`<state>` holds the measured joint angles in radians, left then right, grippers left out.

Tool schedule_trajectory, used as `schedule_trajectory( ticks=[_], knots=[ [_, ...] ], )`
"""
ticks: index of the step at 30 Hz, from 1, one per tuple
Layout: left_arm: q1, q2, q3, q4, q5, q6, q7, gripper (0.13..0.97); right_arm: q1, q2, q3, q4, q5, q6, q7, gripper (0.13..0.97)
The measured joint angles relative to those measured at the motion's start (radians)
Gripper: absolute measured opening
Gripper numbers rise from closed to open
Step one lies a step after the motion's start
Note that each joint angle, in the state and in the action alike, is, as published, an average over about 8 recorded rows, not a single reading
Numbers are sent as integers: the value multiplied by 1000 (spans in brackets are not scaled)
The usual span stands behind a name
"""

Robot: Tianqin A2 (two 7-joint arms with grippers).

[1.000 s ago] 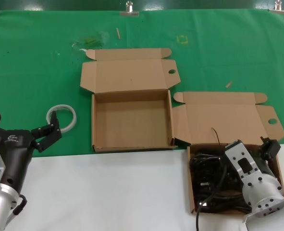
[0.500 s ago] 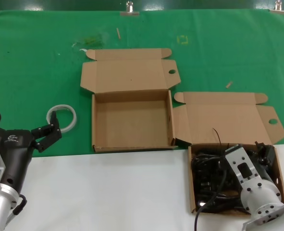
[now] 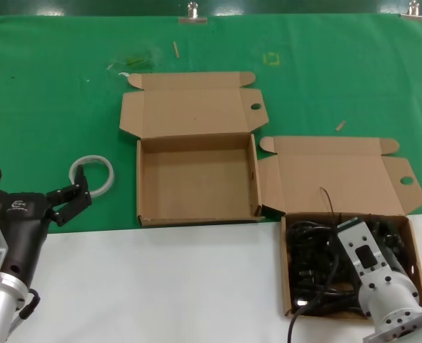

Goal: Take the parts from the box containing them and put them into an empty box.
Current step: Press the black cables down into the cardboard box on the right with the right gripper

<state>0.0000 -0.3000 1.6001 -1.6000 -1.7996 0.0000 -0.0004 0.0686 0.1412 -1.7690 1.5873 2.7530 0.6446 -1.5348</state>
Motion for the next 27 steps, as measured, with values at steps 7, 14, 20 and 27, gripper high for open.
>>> schedule_trajectory(
  ticks=[7, 14, 20, 27],
  knots=[
    [0, 0, 0, 0, 0, 0, 0, 965, -16, -1, 9, 15, 0, 0, 3, 489],
    [0, 0, 0, 0, 0, 0, 0, 965, -30, -1, 18, 33, 0, 4, 0, 362],
    [0, 0, 0, 0, 0, 0, 0, 965, -39, -2, 29, 59, 0, 16, -12, 272],
    [0, 0, 0, 0, 0, 0, 0, 965, -48, -4, 41, 115, 0, 51, -42, 175]
  ],
)
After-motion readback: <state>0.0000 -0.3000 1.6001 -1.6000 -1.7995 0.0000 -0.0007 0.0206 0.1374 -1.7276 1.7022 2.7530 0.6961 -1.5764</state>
